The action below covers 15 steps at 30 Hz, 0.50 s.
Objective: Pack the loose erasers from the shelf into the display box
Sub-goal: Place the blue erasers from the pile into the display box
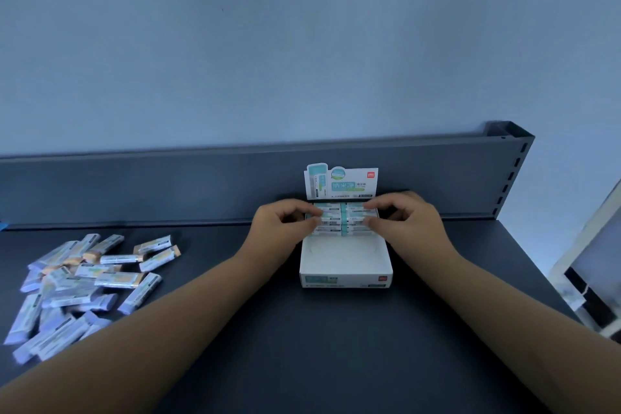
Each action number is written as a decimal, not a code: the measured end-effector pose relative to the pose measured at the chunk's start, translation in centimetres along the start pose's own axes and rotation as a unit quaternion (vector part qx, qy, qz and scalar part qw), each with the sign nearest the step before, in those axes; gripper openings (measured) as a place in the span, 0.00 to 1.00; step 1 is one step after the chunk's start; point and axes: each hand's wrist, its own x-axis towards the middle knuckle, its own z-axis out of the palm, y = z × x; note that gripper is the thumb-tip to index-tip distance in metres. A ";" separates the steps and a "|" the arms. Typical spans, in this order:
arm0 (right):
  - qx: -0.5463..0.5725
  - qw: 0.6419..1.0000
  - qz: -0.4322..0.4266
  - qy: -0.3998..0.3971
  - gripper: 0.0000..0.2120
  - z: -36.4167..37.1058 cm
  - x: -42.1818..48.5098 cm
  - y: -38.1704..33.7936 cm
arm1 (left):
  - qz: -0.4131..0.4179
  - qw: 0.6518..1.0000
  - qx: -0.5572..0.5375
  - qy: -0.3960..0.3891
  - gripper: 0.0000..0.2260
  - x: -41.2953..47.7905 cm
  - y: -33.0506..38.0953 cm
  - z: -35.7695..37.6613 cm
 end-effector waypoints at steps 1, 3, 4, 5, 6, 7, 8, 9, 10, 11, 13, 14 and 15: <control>-0.003 1.000 -0.002 0.002 0.10 0.0 0.0 0.1 | 0.003 1.000 -0.001 0.001 0.05 0.0 0.0 0.0; -0.007 1.000 -0.007 0.001 0.10 0.0 0.1 0.1 | 0.009 1.000 -0.012 0.001 0.07 0.0 -0.1 -0.1; -0.004 1.000 -0.008 0.000 0.10 0.0 0.0 0.1 | 0.007 1.000 -0.029 0.003 0.08 -0.1 -0.2 -0.1; -0.001 1.000 -0.008 -0.001 0.10 0.0 0.0 0.2 | -0.001 0.999 -0.053 0.007 0.10 -0.1 -0.1 -0.1; -0.001 1.000 -0.007 -0.002 0.10 -0.1 0.0 0.2 | -0.011 0.997 -0.074 0.008 0.11 -0.2 -0.1 -0.2; -0.001 1.000 -0.005 -0.002 0.10 -0.1 0.0 0.2 | -0.017 0.996 -0.087 0.009 0.12 -0.2 0.0 -0.1; 0.001 1.000 -0.004 -0.001 0.09 0.0 0.0 0.2 | -0.020 0.996 -0.089 0.008 0.11 -0.3 0.1 -0.1; 0.002 1.000 -0.005 0.001 0.09 0.0 0.0 0.2 | -0.021 0.996 -0.084 0.004 0.10 -0.3 0.2 0.0; 0.002 1.000 -0.007 0.004 0.09 0.0 0.0 0.3 | -0.023 0.997 -0.075 -0.001 0.08 -0.4 0.3 0.1; 0.000 1.000 -0.008 0.006 0.08 0.0 0.0 0.3 | -0.025 0.997 -0.069 -0.005 0.07 -0.4 0.3 0.1; -0.003 1.000 -0.010 0.005 0.07 0.1 0.0 0.4 | -0.025 0.998 -0.063 -0.008 0.07 -0.4 0.3 0.1; -0.004 1.000 -0.010 0.004 0.07 0.1 0.0 0.4 | -0.024 0.998 -0.062 -0.005 0.06 -0.4 0.2 0.1; -0.005 1.000 -0.010 0.005 0.07 0.1 0.0 0.4 | -0.021 0.998 -0.061 -0.001 0.06 -0.4 0.2 0.0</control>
